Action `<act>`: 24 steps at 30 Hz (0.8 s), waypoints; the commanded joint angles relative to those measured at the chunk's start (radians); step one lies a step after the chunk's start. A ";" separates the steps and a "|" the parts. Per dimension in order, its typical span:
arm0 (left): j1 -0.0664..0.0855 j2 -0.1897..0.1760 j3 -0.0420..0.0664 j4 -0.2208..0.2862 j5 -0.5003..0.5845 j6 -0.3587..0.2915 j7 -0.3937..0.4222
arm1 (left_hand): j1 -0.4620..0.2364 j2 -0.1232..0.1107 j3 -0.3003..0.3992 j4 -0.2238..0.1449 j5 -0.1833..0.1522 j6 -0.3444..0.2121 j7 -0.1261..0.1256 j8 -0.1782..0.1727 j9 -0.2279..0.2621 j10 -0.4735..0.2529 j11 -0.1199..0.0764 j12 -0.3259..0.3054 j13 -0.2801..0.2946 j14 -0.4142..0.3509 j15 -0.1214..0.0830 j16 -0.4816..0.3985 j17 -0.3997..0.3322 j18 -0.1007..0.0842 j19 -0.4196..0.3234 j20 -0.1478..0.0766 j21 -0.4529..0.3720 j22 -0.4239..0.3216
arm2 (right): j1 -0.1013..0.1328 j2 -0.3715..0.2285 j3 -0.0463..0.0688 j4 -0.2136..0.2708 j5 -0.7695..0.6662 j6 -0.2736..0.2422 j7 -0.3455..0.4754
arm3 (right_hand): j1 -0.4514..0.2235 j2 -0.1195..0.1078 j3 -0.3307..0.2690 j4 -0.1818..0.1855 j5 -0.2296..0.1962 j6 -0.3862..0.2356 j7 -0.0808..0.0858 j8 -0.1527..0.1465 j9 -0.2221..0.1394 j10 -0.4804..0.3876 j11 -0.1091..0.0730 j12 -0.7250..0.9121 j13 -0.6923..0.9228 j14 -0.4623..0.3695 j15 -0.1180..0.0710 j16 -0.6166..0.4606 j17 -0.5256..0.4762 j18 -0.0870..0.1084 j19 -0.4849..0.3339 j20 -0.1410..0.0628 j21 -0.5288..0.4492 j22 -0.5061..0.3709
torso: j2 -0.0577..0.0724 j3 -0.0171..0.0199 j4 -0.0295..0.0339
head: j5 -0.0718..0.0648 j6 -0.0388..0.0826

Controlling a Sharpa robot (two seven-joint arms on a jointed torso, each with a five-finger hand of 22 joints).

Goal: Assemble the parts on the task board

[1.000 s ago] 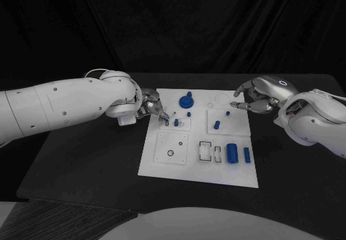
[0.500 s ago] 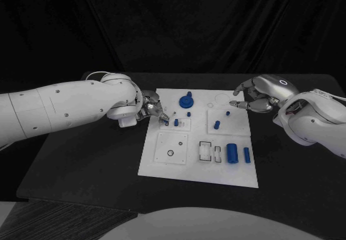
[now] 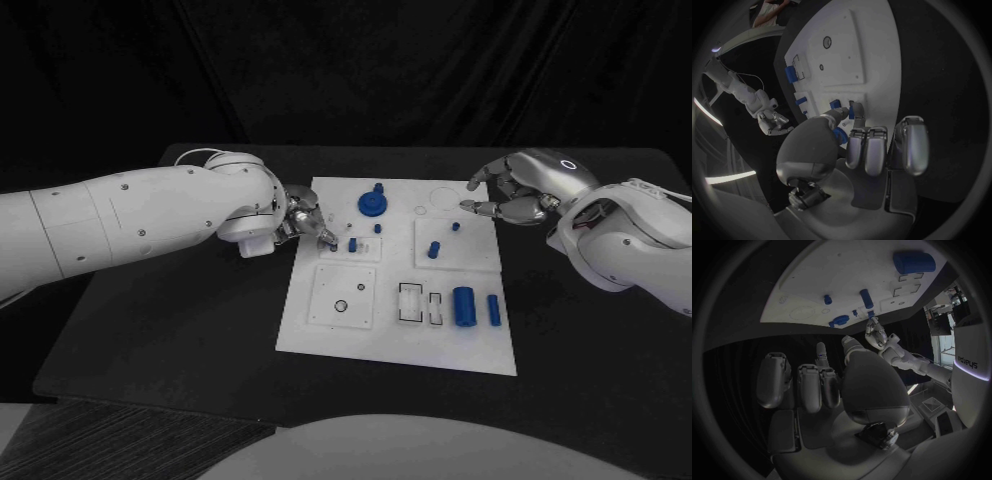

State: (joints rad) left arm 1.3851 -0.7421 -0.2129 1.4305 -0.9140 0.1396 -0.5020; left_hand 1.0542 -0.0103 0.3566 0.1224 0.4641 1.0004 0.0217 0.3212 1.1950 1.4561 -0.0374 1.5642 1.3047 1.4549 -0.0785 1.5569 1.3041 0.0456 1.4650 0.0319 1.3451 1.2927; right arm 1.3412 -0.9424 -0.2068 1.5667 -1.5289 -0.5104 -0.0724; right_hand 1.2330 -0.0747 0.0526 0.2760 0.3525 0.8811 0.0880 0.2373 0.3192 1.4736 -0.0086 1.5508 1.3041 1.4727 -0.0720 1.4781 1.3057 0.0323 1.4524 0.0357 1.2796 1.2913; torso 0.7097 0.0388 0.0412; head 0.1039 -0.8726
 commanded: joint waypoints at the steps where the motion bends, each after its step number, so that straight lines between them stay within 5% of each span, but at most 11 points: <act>1: -0.004 0.003 0.000 -0.002 0.007 0.001 0.022 | -0.008 0.009 0.068 -0.008 0.000 0.004 0.001 -0.006 -0.002 0.115 -0.006 0.007 0.266 0.116 -0.009 0.014 0.267 0.009 -0.012 -0.007 -0.010 0.206 | -0.003 -0.001 0.001 0.001 0.000 -0.018 0.003 | 0.003 0.009 0.025 0.004 0.019 0.009 0.001 0.014 -0.011 0.097 0.004 0.020 0.267 0.066 0.003 -0.016 0.106 0.035 0.001 0.006 -0.020 0.191 | 0.000 -0.0001 -0.0010 | 0.002 0.000; 24: -0.007 -0.012 0.000 0.016 -0.022 -0.050 0.095 | 0.007 0.003 0.088 -0.036 0.023 0.004 0.003 -0.012 -0.009 0.115 -0.004 0.007 0.266 0.116 -0.006 0.014 0.267 0.009 -0.013 -0.004 -0.013 0.206 | -0.005 0.001 0.001 -0.003 0.000 -0.004 -0.006 | 0.005 0.009 0.026 0.004 0.021 0.009 0.001 0.014 -0.012 0.097 0.005 0.020 0.267 0.066 0.003 -0.016 0.105 0.035 0.001 0.006 -0.021 0.191 | -0.001 -0.0004 0.0003 | -0.004 0.000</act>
State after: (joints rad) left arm 1.3800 -0.7518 -0.2134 1.4399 -0.9165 0.1216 -0.4560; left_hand 1.0544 -0.0104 0.3786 0.1005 0.4642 0.9898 0.0325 0.3212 1.1941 1.4579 -0.0355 1.5642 1.3046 1.4549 -0.0785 1.5569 1.3041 0.0456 1.4647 0.0323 1.3450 1.2926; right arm 1.3395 -0.9409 -0.2068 1.5638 -1.5278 -0.5100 -0.0721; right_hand 1.2330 -0.0747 0.0526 0.2760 0.3526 0.8811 0.0880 0.2373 0.3167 1.4736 -0.0086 1.5508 1.3041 1.4727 -0.0720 1.4781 1.3057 0.0323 1.4524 0.0357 1.2796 1.2913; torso 0.7095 0.0387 0.0416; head 0.1012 -0.8726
